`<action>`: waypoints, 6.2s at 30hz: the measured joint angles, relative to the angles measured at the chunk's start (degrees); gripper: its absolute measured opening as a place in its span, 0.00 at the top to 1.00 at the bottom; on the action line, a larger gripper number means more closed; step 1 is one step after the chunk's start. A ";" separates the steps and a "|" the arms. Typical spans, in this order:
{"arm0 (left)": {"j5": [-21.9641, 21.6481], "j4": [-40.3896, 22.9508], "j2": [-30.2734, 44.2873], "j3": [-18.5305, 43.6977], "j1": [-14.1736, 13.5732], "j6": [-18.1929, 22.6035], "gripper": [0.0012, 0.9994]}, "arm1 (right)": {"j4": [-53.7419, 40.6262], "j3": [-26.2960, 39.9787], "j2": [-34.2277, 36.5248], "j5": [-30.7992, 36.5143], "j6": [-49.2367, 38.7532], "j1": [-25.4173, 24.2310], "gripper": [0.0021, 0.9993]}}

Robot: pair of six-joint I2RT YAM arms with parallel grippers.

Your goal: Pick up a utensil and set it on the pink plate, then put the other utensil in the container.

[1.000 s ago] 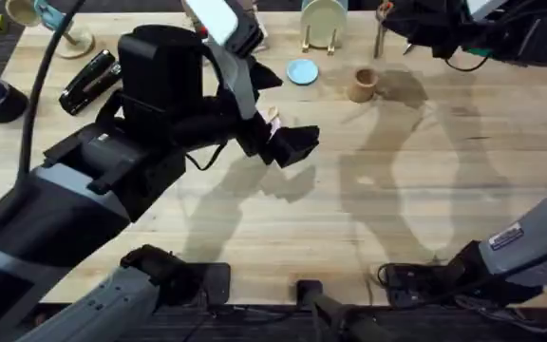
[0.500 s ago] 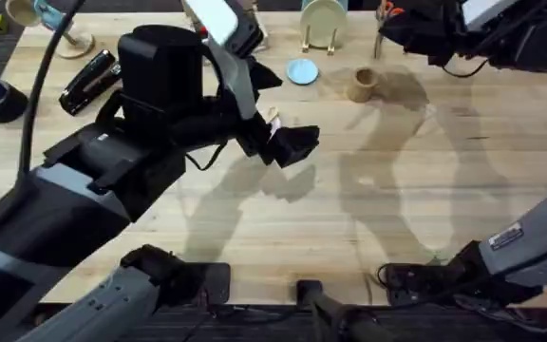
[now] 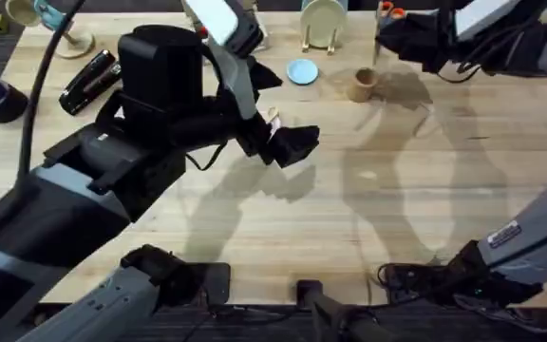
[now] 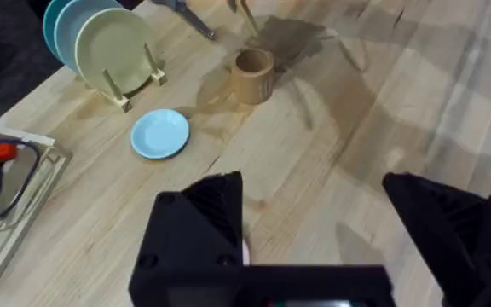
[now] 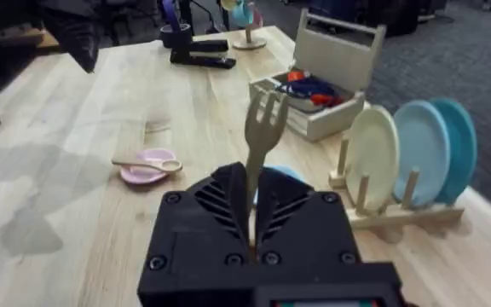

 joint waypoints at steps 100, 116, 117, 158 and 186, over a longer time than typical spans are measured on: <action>0.00 -0.20 0.00 0.00 0.00 0.00 0.01 | 62.71 4.96 1.74 0.22 88.65 0.92 0.42; 0.00 -0.20 0.00 0.00 0.00 0.00 0.00 | 45.34 20.17 -1.69 0.26 91.58 2.46 0.40; 0.00 -0.20 0.00 0.00 0.00 0.00 0.00 | 43.50 21.08 -1.69 0.28 91.58 2.41 0.40; 0.00 -0.88 0.00 0.00 0.00 0.00 0.01 | -3.52 34.82 -1.71 23.18 98.96 -1.36 0.16; -0.82 -2.50 -0.02 0.00 0.00 0.00 0.00 | -90.66 49.60 -7.26 79.34 19.16 3.19 0.07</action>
